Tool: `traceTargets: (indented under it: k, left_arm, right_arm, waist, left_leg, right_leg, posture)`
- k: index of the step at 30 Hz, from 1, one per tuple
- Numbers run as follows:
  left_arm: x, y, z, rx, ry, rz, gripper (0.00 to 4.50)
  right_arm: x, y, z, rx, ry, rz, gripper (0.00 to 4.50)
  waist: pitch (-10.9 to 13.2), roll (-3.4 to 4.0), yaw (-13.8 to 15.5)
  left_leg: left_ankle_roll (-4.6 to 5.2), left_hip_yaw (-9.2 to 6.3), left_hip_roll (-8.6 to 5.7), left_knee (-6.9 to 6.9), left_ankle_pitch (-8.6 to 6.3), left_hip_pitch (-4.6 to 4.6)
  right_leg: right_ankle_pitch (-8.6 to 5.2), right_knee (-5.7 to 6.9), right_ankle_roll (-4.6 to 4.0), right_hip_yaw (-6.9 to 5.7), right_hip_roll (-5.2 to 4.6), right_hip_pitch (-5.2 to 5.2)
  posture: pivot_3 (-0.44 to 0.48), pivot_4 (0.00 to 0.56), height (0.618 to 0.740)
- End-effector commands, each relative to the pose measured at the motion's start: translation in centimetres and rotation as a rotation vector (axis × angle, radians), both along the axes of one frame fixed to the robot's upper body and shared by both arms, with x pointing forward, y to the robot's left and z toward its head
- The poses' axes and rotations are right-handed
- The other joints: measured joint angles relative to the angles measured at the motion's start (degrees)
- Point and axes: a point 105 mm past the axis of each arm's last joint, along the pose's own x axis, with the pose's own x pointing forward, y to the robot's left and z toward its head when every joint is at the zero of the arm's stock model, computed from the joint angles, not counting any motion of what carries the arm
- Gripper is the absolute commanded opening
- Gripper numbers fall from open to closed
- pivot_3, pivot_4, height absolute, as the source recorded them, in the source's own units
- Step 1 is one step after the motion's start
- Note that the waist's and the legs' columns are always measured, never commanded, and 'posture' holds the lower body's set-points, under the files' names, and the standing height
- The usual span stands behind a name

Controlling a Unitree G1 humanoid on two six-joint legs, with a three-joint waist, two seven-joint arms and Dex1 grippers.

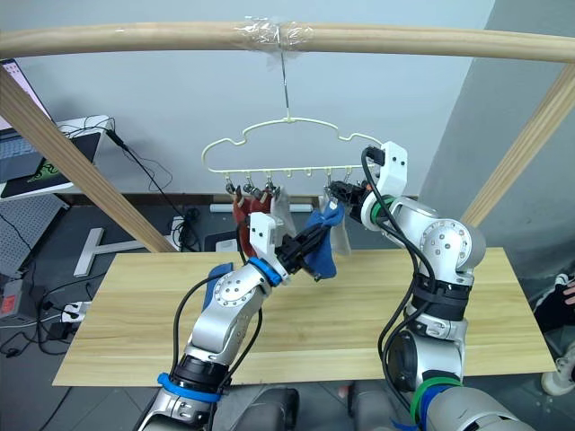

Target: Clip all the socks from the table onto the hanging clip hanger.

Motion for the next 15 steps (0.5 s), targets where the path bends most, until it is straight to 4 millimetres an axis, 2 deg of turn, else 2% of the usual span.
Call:
traceTargets:
  k: [1,2,4,9,15]
  left_arm:
    - [-0.6,-0.4,1.5,-0.032,-0.047,-0.03,0.0]
    - [-0.7,-0.6,1.5,-0.039,-0.041,-0.044,0.0]
    - [-1.0,-1.1,1.5,-0.041,-0.035,-0.071,0.0]
    - [-1.5,-2.1,1.3,-0.061,0.005,-0.126,0.0]
    - [-2.2,-3.4,1.0,-0.165,0.157,-0.222,0.0]
  right_arm:
    - [-0.4,0.0,1.3,0.026,-0.059,0.019,3.52]
    - [-0.4,-0.1,1.6,0.033,-0.071,0.026,3.95]
    - [-0.6,-0.2,2.0,0.044,-0.093,0.039,4.46]
    - [-1.0,-0.7,2.7,0.033,-0.146,0.048,4.46]
    - [-1.6,-1.8,2.9,0.009,-0.211,0.04,4.46]
  waist:
    - [0.01,0.02,0.0]
    - [0.05,0.02,-0.01]
    - [0.08,0.05,-0.04]
    - [0.15,0.08,-0.09]
    - [0.32,0.1,-0.14]
  left_leg:
    - [0.0,0.0,0.0,0.0,0.0,0.0]
    - [0.0,0.0,0.0,0.0,0.0,0.0]
    - [0.0,0.0,0.0,0.0,0.0,-0.01]
    - [0.02,0.0,0.0,-0.01,-0.01,-0.02]
    - [0.04,0.02,-0.01,0.0,-0.02,-0.06]
  right_leg:
    - [0.0,0.0,0.0,0.0,0.0,0.0]
    - [0.0,0.0,0.0,-0.01,0.0,0.0]
    - [0.0,0.0,0.0,-0.01,0.0,0.0]
    - [-0.01,-0.03,0.01,-0.02,0.0,0.0]
    - [-0.06,-0.06,0.11,-0.03,0.0,0.0]
  posture:
    - [0.007,0.238,0.74]
    - [0.007,0.238,0.74]
    - [0.007,0.238,0.74]
    - [-0.003,0.243,0.74]
    - [-0.013,0.244,0.74]
